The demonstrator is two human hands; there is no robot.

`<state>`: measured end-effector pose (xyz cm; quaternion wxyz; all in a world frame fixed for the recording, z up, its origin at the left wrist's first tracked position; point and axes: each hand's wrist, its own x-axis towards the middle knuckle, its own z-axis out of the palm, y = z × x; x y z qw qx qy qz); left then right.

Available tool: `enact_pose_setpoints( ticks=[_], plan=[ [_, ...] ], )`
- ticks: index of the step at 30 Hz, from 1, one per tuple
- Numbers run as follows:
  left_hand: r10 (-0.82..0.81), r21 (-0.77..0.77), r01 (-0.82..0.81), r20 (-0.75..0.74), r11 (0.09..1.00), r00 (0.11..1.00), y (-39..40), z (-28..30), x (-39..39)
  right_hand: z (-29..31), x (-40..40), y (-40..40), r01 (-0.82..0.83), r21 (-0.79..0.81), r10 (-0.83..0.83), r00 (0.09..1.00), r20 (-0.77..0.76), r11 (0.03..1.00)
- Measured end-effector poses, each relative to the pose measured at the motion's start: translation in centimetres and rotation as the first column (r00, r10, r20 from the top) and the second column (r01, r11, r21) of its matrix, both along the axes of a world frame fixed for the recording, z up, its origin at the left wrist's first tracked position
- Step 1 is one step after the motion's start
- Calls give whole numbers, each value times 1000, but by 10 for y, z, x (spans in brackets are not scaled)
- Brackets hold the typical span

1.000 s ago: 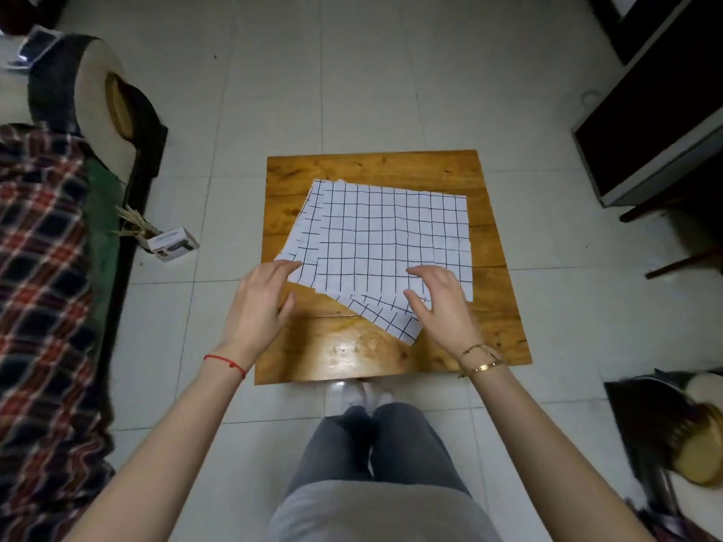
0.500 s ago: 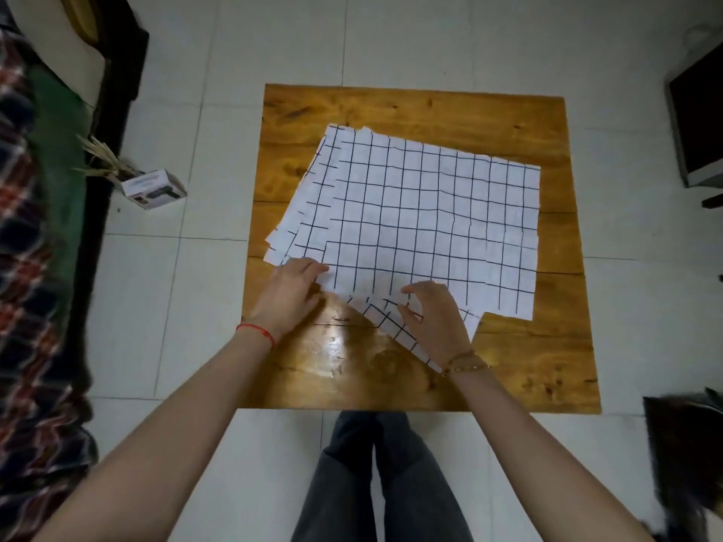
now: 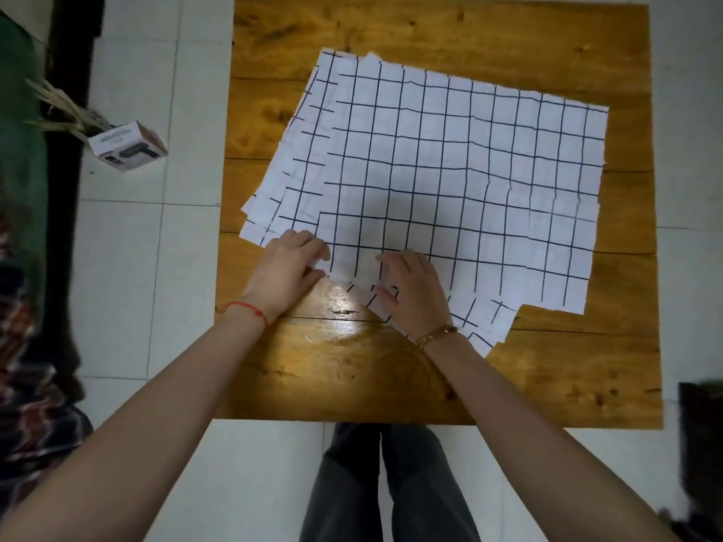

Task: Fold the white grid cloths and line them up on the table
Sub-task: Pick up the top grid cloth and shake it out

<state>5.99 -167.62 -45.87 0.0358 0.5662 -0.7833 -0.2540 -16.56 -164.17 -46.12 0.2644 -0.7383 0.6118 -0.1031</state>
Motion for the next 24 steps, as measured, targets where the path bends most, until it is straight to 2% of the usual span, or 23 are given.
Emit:
enact_pose_setpoints(
  ticks=[8, 13, 19, 24],
  plan=[
    [-22, 1, 22, -6, 1000, 1000, -5, 1, -2, -6, 1, -10, -15, -21, 15, 999, -37, 1000],
    [-33, -34, 30, -88, 999, 996, -4, 15, -5, 4, -6, -9, 17, -53, -16, 1000, 22, 998],
    [-92, -87, 75, -211, 993, 973, -4, 53, -23, 40, -18, -1, 65, -119, -52, 993, 108, 991],
    [-145, -120, 114, -286, 986, 947, -7, 101, -55, 80, -16, -5, -9, -214, 28, 996, 85, 977]
  ],
)
